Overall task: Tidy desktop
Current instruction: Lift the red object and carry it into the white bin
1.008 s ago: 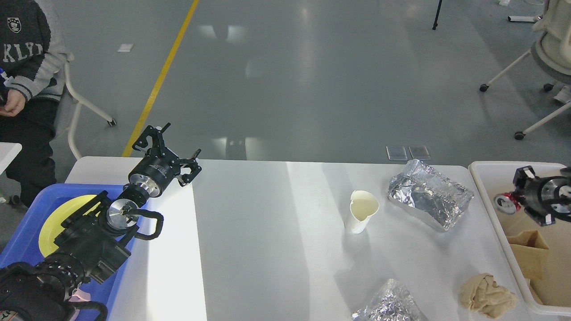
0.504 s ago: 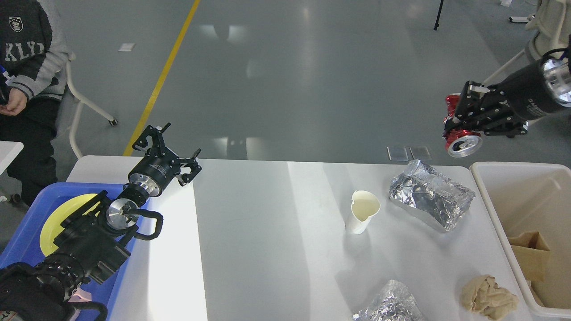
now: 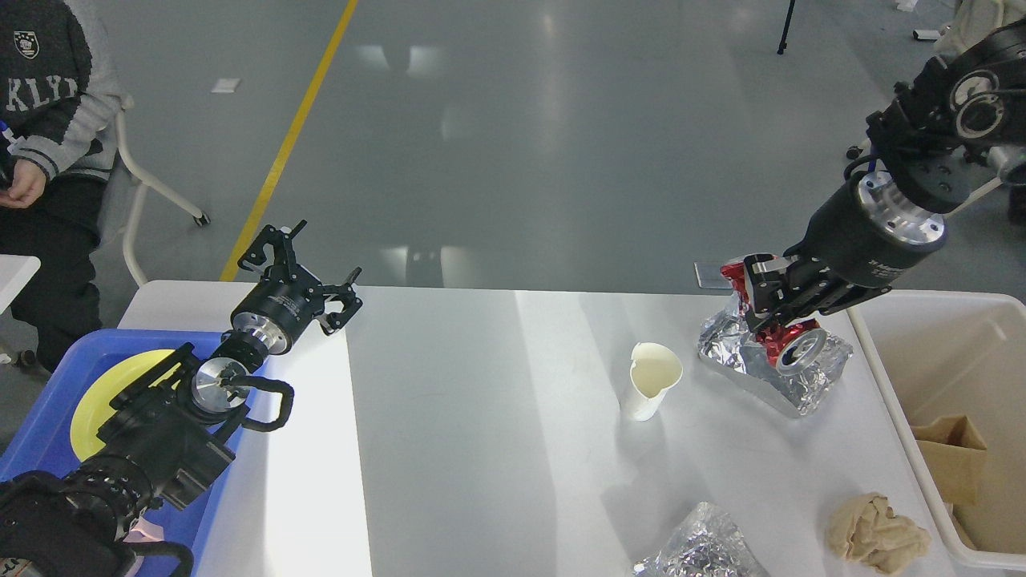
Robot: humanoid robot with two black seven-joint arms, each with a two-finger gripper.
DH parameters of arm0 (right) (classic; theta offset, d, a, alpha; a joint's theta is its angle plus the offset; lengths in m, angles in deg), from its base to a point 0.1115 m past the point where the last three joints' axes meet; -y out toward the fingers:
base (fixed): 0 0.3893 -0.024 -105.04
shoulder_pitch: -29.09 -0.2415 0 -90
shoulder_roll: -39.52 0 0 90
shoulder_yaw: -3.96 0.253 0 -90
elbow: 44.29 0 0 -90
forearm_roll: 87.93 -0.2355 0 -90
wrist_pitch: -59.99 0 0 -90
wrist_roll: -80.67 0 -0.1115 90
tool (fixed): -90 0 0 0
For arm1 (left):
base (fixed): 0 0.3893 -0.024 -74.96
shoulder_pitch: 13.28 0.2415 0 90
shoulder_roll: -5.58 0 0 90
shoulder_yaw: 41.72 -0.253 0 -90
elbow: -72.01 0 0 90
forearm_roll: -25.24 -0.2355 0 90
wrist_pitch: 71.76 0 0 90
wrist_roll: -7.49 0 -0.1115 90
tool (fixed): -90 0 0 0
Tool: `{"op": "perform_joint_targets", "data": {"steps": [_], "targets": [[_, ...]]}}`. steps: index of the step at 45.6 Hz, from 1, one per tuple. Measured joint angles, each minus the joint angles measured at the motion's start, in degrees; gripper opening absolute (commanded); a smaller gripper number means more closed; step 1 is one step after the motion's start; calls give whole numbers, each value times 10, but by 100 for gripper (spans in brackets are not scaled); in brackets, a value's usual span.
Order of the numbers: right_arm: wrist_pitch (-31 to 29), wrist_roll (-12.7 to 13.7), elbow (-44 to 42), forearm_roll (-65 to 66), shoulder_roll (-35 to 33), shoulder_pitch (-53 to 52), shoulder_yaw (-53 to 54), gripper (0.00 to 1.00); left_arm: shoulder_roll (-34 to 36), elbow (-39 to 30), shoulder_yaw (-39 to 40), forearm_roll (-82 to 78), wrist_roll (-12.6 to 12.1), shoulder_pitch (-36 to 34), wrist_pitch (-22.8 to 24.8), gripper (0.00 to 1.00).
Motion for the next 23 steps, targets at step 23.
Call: {"op": "perform_joint_targets", "data": {"steps": [23], "targets": [[241,-1,-407,-11,-73,485,150,0,0,0,0,0,0,0,0,99]]}}
